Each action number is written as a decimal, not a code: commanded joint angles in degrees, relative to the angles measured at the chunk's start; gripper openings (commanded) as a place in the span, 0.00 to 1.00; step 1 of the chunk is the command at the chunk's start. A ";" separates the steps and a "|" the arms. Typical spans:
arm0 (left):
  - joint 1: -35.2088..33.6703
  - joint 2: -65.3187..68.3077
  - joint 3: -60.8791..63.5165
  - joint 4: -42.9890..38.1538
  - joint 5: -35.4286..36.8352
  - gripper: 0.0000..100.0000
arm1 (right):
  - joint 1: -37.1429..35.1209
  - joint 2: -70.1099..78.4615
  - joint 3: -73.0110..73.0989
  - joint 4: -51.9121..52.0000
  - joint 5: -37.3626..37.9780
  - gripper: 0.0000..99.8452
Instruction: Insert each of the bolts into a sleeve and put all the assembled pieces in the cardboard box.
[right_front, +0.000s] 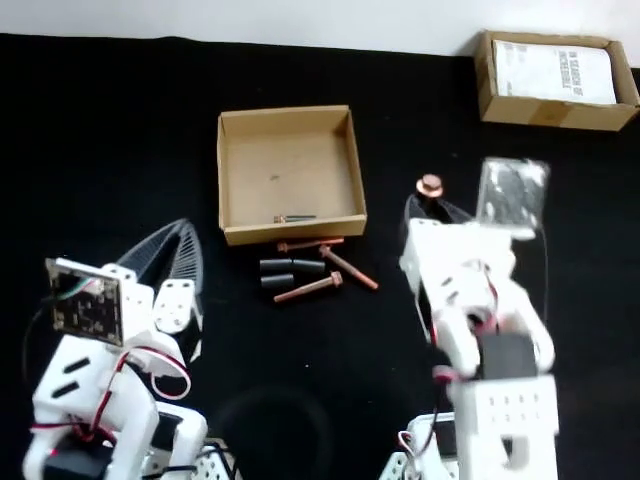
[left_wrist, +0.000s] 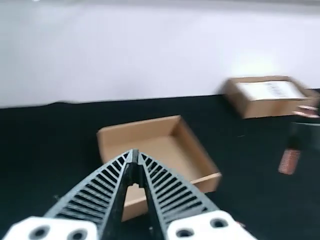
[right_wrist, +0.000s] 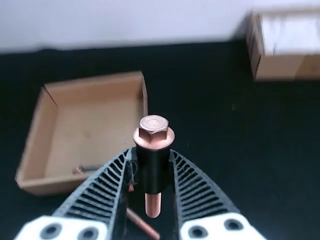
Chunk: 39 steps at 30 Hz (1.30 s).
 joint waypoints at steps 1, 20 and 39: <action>-8.75 -7.08 8.04 -0.26 0.00 0.01 | -3.38 9.98 -8.13 -1.45 4.66 0.01; -34.42 -5.49 26.51 -1.14 28.57 0.01 | -13.58 53.41 -42.15 -1.45 43.34 0.01; -34.59 -5.49 39.16 -14.07 30.42 0.01 | -20.00 80.13 -51.12 -1.36 50.55 0.01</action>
